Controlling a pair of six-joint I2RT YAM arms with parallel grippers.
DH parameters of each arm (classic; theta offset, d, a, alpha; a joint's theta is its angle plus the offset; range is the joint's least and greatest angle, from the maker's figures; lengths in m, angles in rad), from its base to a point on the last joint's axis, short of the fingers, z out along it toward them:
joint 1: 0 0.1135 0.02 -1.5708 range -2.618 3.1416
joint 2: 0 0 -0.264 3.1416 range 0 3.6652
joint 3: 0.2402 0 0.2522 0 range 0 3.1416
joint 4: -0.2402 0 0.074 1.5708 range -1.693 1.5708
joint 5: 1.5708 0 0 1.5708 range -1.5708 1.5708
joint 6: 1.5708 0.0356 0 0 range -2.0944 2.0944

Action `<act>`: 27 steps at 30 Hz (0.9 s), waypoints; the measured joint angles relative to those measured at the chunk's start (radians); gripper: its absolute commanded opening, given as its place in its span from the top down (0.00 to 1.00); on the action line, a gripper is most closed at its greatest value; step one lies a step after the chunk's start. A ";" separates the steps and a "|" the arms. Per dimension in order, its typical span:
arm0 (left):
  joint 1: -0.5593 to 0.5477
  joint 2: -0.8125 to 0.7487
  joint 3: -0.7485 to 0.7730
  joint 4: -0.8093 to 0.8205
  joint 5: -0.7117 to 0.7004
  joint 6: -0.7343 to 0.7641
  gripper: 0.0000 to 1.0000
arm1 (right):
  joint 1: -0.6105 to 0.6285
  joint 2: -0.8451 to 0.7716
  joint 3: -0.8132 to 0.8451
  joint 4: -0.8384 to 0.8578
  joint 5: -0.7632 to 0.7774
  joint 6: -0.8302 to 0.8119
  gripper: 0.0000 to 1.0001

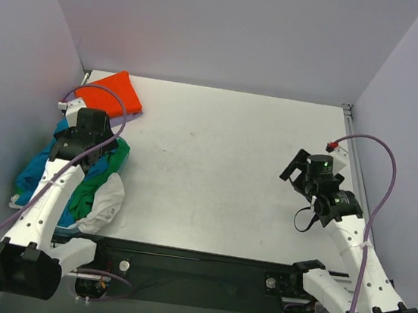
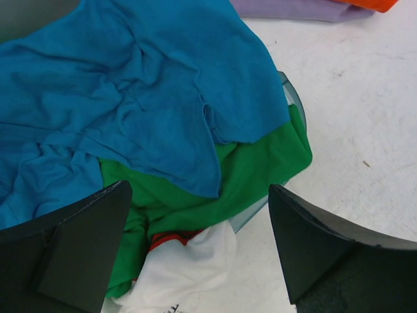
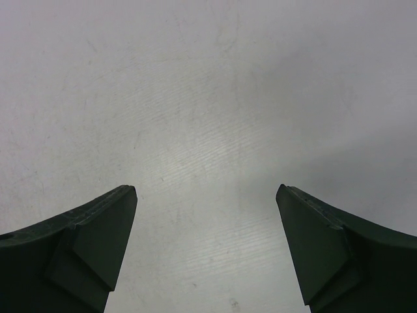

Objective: Fold and stack the t-shirts
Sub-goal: Grab crumpled tshirt from bin with the left arm

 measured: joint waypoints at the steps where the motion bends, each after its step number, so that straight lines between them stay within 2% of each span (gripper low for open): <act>1: 0.022 0.022 0.000 0.010 0.014 0.006 0.03 | 0.000 0.003 0.000 0.002 0.004 0.000 0.05; 6: 0.077 0.154 0.000 0.074 0.075 0.034 0.06 | 0.000 0.044 0.000 0.013 0.010 -0.001 0.05; 9: 0.118 0.224 -0.009 0.111 0.109 0.039 0.13 | 0.000 0.064 0.002 0.015 0.010 -0.003 0.05; 15: 0.207 0.279 -0.024 0.159 0.145 0.045 0.21 | 0.000 0.080 0.006 0.016 0.011 -0.011 0.06; 20: 0.214 0.324 -0.026 0.201 0.172 0.044 0.26 | 0.000 0.099 0.019 0.022 0.011 -0.024 0.06; 23: 0.214 0.356 -0.041 0.215 0.188 0.039 0.41 | 0.000 0.111 0.029 0.023 0.011 -0.030 0.06; 24: 0.214 0.364 -0.047 0.216 0.192 0.035 0.48 | 0.000 0.113 0.032 0.025 0.011 -0.031 0.06; 25: 0.214 0.369 -0.053 0.217 0.196 0.029 0.62 | 0.000 0.114 0.034 0.025 0.011 -0.031 0.06; 27: 0.214 0.373 -0.059 0.217 0.203 0.022 0.72 | 0.000 0.114 0.037 0.025 0.011 -0.032 0.06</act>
